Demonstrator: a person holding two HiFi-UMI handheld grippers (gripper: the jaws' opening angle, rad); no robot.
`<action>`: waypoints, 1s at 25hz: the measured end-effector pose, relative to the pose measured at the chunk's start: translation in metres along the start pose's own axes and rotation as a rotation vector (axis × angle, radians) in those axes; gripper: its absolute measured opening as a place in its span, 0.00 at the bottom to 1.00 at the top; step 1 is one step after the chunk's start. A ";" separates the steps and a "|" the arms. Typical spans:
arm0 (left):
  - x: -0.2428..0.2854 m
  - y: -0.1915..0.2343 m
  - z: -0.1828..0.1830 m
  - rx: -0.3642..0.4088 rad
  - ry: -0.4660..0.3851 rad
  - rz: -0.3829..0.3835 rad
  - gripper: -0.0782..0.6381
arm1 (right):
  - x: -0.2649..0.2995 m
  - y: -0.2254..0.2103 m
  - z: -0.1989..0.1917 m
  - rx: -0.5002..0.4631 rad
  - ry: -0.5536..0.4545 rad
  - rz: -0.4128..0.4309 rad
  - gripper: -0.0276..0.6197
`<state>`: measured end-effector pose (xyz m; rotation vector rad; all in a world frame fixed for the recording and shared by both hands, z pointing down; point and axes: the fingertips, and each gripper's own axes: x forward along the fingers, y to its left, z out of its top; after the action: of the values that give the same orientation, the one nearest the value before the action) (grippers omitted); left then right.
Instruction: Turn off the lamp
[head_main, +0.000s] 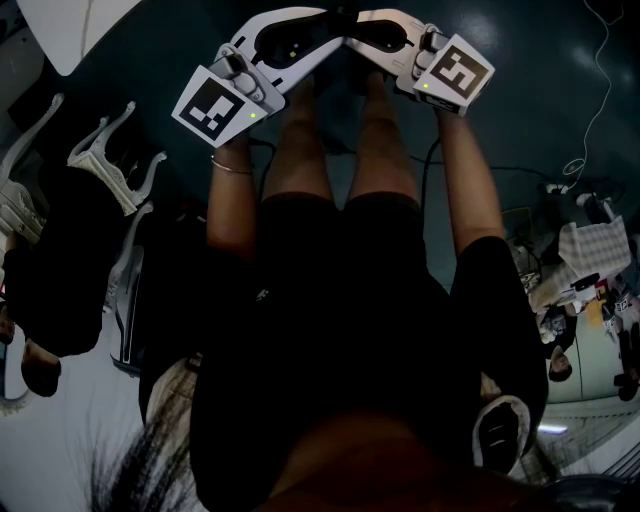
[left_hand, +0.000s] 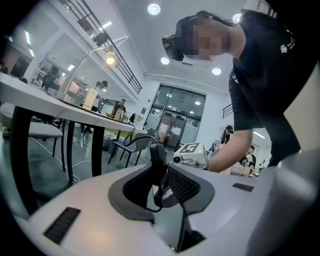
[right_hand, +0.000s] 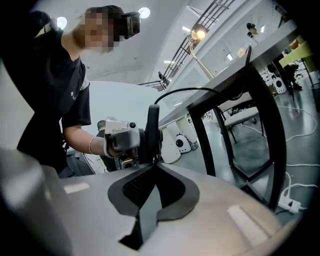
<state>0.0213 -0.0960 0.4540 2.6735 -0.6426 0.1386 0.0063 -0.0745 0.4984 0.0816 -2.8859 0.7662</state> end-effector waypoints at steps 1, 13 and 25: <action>0.000 0.000 0.000 0.004 0.001 -0.001 0.24 | 0.000 0.000 0.000 -0.002 -0.001 -0.001 0.05; 0.000 0.001 -0.003 0.013 0.015 0.007 0.24 | -0.001 -0.002 -0.002 0.008 -0.009 -0.017 0.05; 0.001 0.002 -0.004 0.017 0.021 0.027 0.24 | 0.000 -0.003 -0.003 -0.002 0.001 -0.031 0.05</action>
<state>0.0207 -0.0964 0.4585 2.6770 -0.6740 0.1805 0.0067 -0.0754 0.5026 0.1251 -2.8769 0.7582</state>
